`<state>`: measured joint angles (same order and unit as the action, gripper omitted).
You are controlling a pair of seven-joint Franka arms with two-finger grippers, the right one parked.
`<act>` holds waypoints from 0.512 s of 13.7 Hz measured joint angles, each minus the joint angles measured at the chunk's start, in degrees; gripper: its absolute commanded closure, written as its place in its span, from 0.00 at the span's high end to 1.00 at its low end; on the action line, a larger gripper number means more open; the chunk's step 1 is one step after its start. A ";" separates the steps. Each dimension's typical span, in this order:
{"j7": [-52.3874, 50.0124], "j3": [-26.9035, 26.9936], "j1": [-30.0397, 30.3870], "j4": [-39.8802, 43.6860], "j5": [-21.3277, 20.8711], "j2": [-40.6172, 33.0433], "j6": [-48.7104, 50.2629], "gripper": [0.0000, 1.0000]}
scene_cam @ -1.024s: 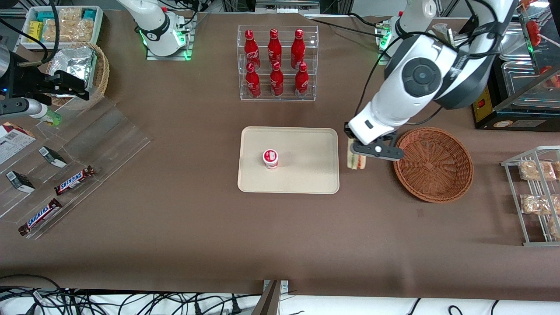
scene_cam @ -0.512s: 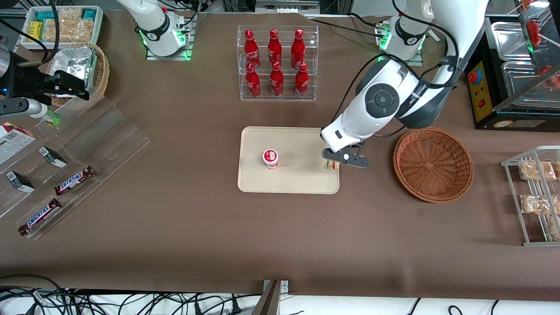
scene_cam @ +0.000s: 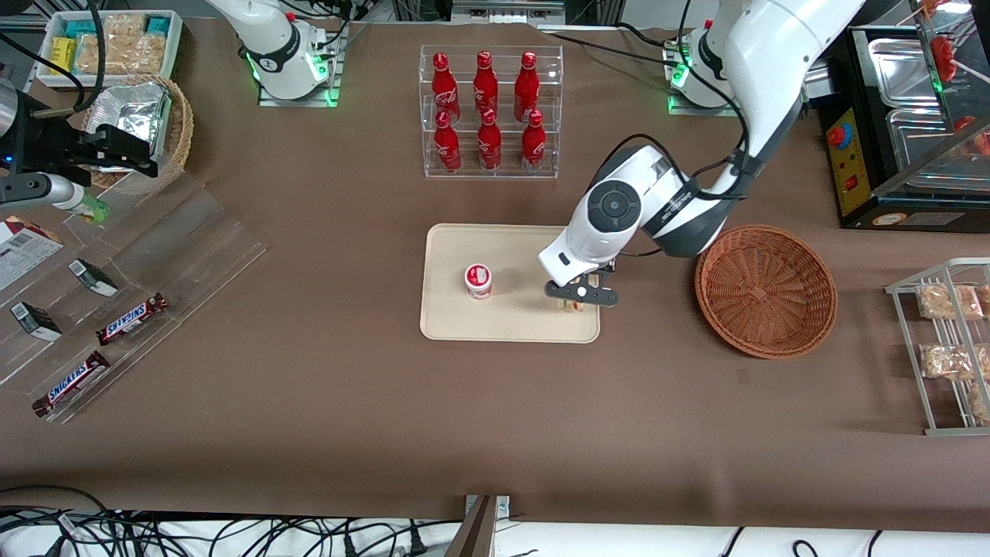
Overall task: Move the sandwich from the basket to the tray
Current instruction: 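Carry the sandwich over the cream tray beside the yogurt cup, then lower the sandwich onto the tray and open the left gripper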
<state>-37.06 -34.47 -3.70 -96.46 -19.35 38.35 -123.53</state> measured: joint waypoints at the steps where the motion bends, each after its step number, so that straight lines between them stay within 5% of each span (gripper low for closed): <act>1: -1.11 0.00 -0.33 0.02 -1.19 1.07 -0.73 0.01; 4: -2.79 0.03 -0.84 0.08 -3.39 2.93 -1.47 0.13; 5: -2.83 0.03 -0.87 0.12 -3.40 3.23 -1.86 0.28; 7: -2.92 0.12 -0.87 0.14 -3.41 3.66 -2.95 0.85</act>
<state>-39.98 -34.34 -4.56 -96.33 -22.76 42.00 -126.48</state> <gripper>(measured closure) 0.811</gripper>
